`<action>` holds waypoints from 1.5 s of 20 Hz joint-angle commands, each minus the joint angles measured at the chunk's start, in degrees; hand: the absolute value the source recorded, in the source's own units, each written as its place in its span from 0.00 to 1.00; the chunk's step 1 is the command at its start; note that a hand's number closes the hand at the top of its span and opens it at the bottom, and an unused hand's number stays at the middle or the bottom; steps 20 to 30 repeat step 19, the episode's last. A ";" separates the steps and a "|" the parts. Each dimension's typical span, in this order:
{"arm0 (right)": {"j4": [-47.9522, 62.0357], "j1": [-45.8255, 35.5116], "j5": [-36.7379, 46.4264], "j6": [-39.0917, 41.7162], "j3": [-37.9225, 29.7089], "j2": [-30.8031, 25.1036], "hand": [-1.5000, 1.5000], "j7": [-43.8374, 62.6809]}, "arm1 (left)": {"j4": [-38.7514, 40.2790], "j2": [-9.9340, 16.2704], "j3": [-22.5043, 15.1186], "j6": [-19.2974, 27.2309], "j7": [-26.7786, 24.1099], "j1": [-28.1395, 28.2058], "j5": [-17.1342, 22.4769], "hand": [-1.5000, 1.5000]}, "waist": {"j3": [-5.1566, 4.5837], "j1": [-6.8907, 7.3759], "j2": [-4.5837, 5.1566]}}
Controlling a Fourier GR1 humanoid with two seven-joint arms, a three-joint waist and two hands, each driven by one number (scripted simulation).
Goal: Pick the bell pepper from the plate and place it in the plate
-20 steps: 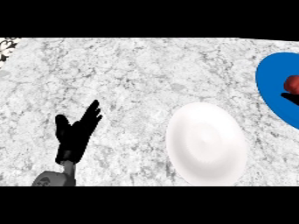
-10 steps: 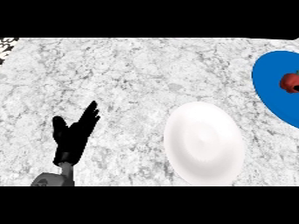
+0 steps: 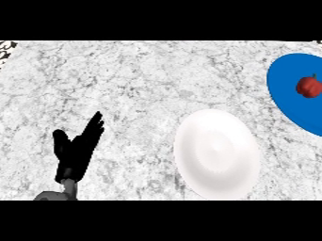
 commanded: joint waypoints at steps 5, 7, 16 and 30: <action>-1.06 7.78 2.27 12.56 2.40 -4.44 0.00 -6.36 | 1.43 0.45 1.42 0.15 0.33 -0.80 0.04 0.50 | -0.15 -1.14 -0.26; -1.84 8.44 2.98 9.81 2.89 -4.38 0.00 -7.40 | 2.86 -0.38 0.98 -0.29 -1.61 0.87 0.04 0.50 | -0.17 -0.95 -0.26; -2.40 15.03 4.66 8.39 4.47 -3.93 0.00 -13.44 | 0.77 0.71 1.58 -1.20 -0.44 1.83 0.47 0.50 | -0.21 -1.37 -0.69; -2.59 17.64 4.69 10.17 4.64 -4.92 0.00 -15.63 | 1.23 0.18 1.56 -0.79 -0.93 1.62 0.14 0.50 | -0.17 -1.77 -0.74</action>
